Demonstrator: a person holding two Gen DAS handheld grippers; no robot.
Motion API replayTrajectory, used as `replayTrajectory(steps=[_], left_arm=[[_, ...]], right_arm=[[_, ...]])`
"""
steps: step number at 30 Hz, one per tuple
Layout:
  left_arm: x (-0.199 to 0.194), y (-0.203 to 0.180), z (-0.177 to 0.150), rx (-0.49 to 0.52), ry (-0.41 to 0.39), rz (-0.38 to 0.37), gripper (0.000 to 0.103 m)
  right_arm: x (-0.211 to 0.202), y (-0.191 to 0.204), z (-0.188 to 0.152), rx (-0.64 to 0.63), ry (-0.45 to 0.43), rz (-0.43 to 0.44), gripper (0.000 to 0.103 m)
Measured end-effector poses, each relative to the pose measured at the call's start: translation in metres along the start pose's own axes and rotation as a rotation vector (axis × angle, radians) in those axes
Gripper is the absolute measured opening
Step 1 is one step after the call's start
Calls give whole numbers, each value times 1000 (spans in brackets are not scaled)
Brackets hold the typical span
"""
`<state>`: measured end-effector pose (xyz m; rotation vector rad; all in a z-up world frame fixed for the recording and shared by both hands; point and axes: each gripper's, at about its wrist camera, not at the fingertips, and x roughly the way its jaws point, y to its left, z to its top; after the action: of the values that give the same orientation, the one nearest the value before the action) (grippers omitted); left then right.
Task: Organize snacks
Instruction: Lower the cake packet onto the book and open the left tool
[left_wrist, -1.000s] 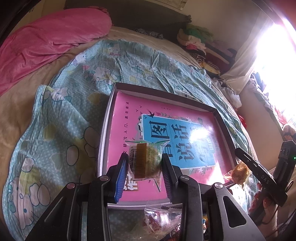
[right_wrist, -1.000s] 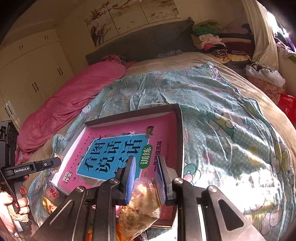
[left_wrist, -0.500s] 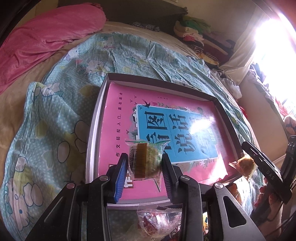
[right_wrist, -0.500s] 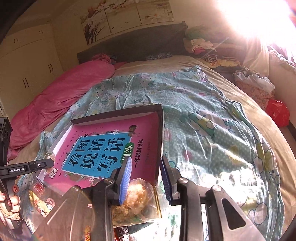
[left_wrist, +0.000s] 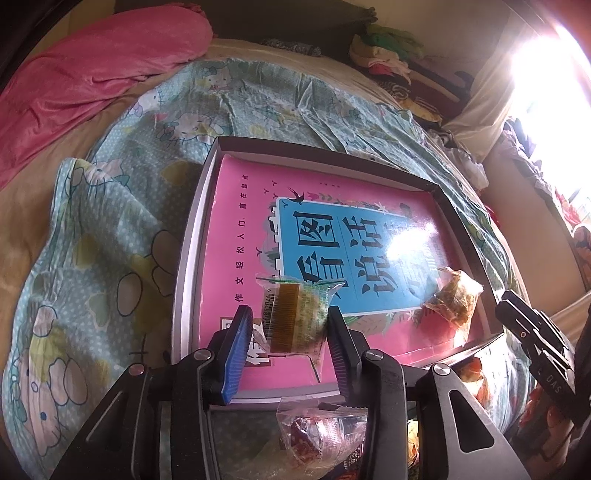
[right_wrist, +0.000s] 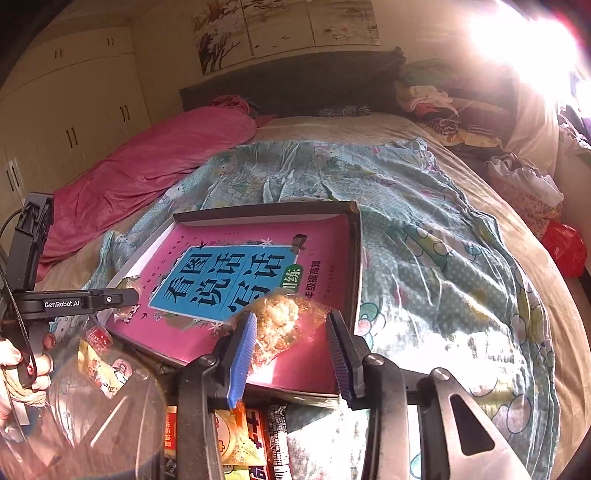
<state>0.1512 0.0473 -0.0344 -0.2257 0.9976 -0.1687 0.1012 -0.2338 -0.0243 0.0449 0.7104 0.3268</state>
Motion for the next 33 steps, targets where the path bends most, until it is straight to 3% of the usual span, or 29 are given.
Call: replayTrajectory(steps=[4,12,18,33], left_arm=[[0,-2,-1,7,6,5,48],[-2,-2,-2,7,8,7,48],[-7,-1,-5,7,3,12,56],[-21,-6,-9,31,-19,18,66]], right_arm=[[6,8,-2,-17,18,21,39],[15,15,-6,-30,55,41,39],[16,17,-7,-36,62,45,39],[15,18,-9,-36,61,38,52]])
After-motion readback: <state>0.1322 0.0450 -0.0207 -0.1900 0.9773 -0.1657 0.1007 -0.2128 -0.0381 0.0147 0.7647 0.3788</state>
